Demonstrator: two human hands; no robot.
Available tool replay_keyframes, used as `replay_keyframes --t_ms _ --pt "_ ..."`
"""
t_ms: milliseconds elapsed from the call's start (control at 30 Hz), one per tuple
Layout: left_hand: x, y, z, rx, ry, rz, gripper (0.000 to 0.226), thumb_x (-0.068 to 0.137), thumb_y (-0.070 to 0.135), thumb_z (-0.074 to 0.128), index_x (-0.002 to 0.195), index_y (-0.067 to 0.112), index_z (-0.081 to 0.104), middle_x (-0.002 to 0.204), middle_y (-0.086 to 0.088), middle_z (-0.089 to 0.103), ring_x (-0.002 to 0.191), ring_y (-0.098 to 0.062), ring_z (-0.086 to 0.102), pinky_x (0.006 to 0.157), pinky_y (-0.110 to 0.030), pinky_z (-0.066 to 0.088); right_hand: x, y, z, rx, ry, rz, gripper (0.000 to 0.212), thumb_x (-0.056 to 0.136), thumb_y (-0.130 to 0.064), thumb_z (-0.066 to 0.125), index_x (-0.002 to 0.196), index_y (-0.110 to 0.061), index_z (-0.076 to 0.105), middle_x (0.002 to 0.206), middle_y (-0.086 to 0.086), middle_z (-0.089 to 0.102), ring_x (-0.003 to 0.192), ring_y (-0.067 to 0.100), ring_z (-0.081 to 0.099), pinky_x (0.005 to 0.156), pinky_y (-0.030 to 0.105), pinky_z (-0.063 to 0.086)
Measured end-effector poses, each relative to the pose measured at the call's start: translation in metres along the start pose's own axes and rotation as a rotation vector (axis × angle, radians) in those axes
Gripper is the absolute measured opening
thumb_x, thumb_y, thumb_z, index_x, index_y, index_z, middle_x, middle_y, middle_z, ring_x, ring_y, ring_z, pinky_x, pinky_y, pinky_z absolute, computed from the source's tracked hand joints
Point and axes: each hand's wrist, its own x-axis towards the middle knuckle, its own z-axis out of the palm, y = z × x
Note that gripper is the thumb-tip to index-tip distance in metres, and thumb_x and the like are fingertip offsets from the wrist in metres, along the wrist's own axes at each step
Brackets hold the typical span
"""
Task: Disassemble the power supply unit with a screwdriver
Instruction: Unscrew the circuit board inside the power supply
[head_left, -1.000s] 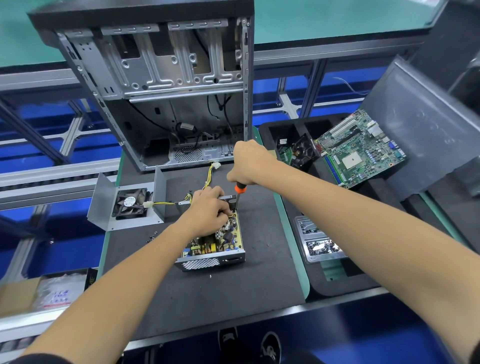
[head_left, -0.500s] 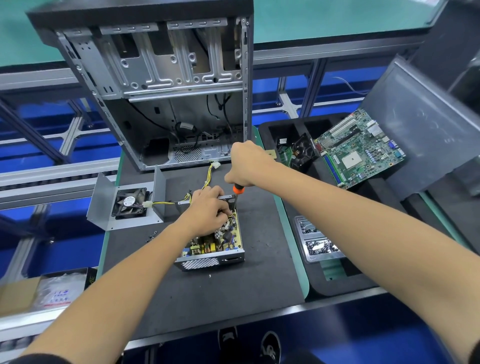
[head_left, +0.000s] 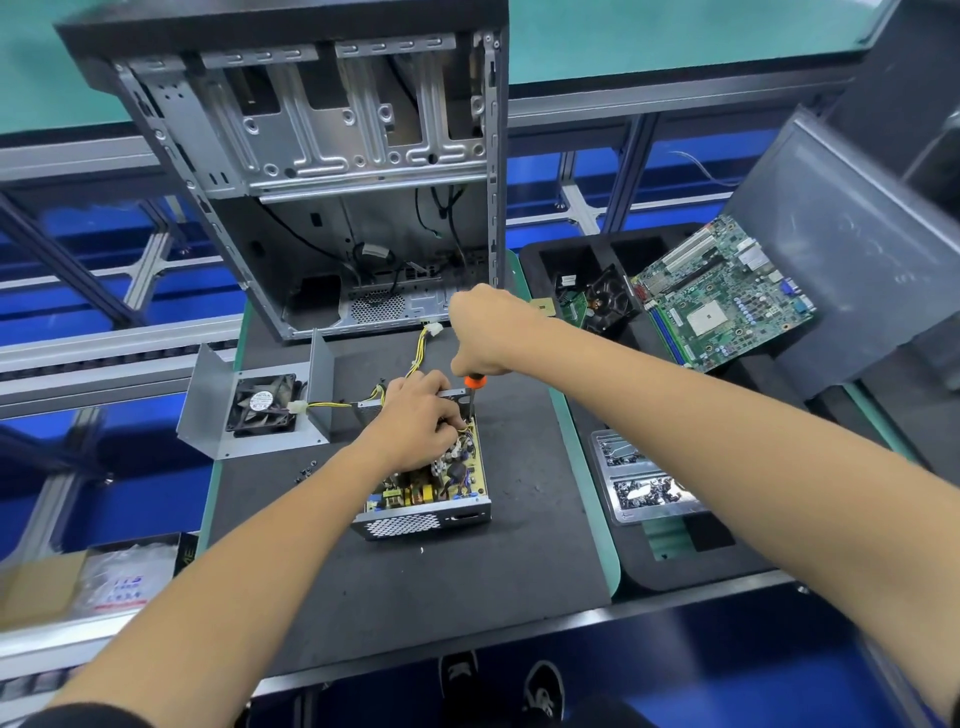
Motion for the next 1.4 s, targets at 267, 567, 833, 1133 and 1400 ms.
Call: replay_keyframes --t_ms 267,567,833,1133,1400 --pt "-0.001 0.0 -0.001 -0.023 -0.01 -0.011 0.021 0.086 0.023 0.055 0.091 0.029 0.075 0.101 0.003 0.044 0.097 -0.018 0.039 0.091 -0.028 0.018 0.006 0.011 -0.018 -0.093 -0.253 -0.335 0.015 0.076 -0.012 0.075 0.087 -0.012 0.065 0.083 -0.001 0.064 0.075 0.018 0.057 0.057 0.024 0.042" --pt "0.001 0.002 -0.003 -0.007 -0.022 -0.025 0.021 0.085 0.026 0.055 0.091 0.028 0.076 0.103 -0.001 0.049 0.097 -0.022 0.043 0.086 -0.03 0.021 0.005 0.003 -0.01 -0.125 -0.157 -0.109 0.028 0.091 -0.02 0.042 0.063 -0.014 0.042 0.06 0.004 0.048 0.056 0.02 0.047 0.047 0.027 0.03" --pt "-0.001 0.001 -0.002 -0.017 -0.009 -0.008 0.018 0.084 0.022 0.059 0.089 0.028 0.075 0.103 0.002 0.049 0.097 -0.02 0.042 0.089 -0.031 0.022 0.008 0.01 -0.02 -0.059 -0.181 -0.323 0.02 0.074 -0.018 0.072 0.089 -0.012 0.06 0.076 -0.008 0.051 0.073 0.013 0.048 0.051 0.023 0.035" --pt "-0.001 -0.001 -0.001 -0.009 -0.027 -0.003 0.019 0.083 0.023 0.058 0.091 0.027 0.075 0.107 0.0 0.05 0.1 -0.022 0.042 0.092 -0.033 0.022 0.009 0.017 -0.022 0.013 -0.255 -0.316 0.02 0.074 -0.02 0.075 0.089 -0.015 0.064 0.079 -0.008 0.06 0.077 0.019 0.061 0.058 0.026 0.044" --pt "-0.001 -0.002 -0.001 -0.017 -0.033 -0.005 0.02 0.084 0.023 0.058 0.092 0.028 0.075 0.107 0.002 0.048 0.101 -0.019 0.04 0.089 -0.028 0.016 0.014 0.004 -0.018 -0.02 -0.231 -0.14 0.028 0.094 -0.02 0.042 0.068 -0.009 0.043 0.069 0.021 0.065 0.058 0.033 0.062 0.054 0.033 0.045"
